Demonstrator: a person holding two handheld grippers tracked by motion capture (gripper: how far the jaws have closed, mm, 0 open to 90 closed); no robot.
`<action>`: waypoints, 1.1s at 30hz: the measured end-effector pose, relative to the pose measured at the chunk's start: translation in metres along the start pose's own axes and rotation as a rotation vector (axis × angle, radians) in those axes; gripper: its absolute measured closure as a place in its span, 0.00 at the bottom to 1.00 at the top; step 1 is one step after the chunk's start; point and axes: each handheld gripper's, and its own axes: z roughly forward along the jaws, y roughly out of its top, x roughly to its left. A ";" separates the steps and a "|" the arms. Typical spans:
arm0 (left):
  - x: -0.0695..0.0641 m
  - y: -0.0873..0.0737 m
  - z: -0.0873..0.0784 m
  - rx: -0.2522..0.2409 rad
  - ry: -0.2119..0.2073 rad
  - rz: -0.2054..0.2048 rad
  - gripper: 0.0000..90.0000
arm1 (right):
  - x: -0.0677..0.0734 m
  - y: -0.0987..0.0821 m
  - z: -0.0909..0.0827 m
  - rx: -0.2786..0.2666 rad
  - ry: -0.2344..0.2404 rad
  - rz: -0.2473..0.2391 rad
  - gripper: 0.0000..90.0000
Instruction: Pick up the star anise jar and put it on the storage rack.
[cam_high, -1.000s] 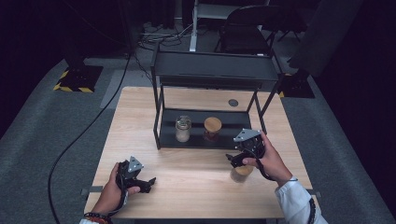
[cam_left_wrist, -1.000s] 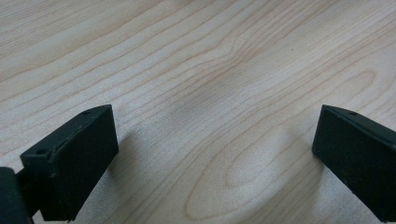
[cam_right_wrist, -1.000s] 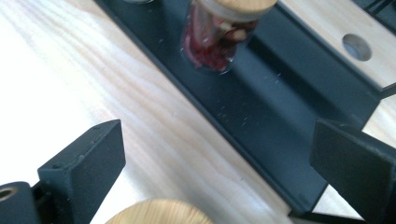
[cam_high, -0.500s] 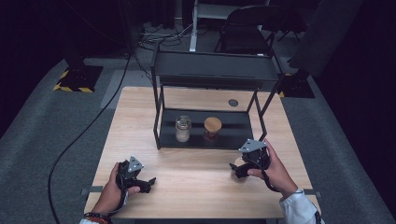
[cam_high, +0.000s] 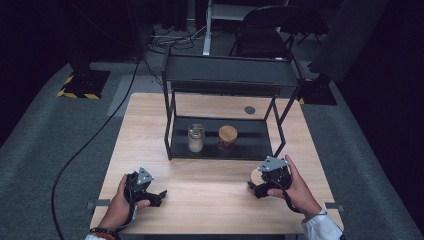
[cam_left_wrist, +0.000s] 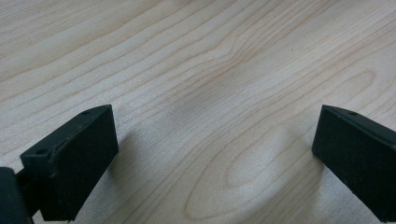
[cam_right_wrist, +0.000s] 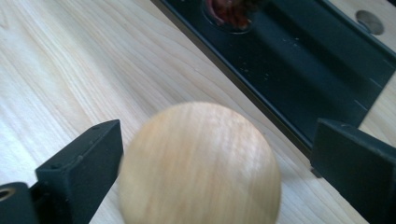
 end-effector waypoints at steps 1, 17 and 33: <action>0.000 0.000 0.000 -0.001 0.000 0.001 0.00 | -0.001 -0.002 0.000 -0.003 -0.005 -0.002 0.03; 0.000 0.000 0.000 0.000 0.000 0.000 0.00 | -0.002 -0.039 0.005 0.024 0.025 -0.013 0.02; 0.000 0.000 0.000 0.000 0.000 0.000 0.00 | -0.019 -0.084 0.012 0.059 0.020 0.045 0.03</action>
